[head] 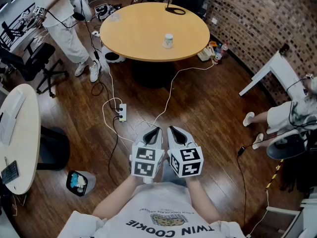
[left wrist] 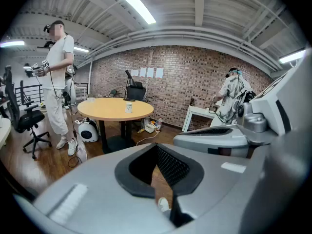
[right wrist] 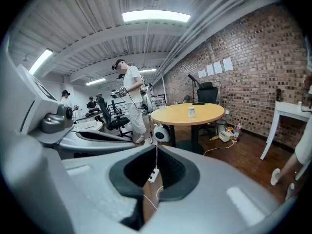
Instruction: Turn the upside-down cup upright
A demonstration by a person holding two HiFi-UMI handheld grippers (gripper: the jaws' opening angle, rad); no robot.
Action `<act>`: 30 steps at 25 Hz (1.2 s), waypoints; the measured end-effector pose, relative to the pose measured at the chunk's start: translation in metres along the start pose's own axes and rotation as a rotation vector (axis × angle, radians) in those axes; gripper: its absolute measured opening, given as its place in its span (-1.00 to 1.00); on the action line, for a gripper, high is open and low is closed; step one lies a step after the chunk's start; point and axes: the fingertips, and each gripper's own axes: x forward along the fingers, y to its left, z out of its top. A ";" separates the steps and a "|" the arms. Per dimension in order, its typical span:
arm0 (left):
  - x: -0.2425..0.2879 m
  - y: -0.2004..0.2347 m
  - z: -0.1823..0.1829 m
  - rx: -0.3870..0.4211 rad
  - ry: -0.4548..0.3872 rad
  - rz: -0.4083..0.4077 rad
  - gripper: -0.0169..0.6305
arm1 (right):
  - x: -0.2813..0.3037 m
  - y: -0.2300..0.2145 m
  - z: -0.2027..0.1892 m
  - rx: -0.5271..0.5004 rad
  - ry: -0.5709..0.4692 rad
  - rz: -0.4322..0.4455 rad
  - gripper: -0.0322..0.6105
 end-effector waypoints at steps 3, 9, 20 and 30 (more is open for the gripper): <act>0.030 0.005 0.007 0.009 0.014 0.004 -0.93 | 0.022 -0.025 0.005 0.009 0.003 0.002 -0.89; 0.109 0.012 0.053 0.017 0.029 0.047 -0.93 | 0.069 -0.097 0.044 0.008 0.007 0.035 -0.89; 0.239 -0.003 0.136 0.031 0.032 0.111 -0.93 | 0.131 -0.217 0.110 -0.019 -0.002 0.128 -0.88; 0.286 0.017 0.175 0.031 0.006 0.176 -0.93 | 0.176 -0.248 0.141 -0.041 -0.005 0.199 -0.88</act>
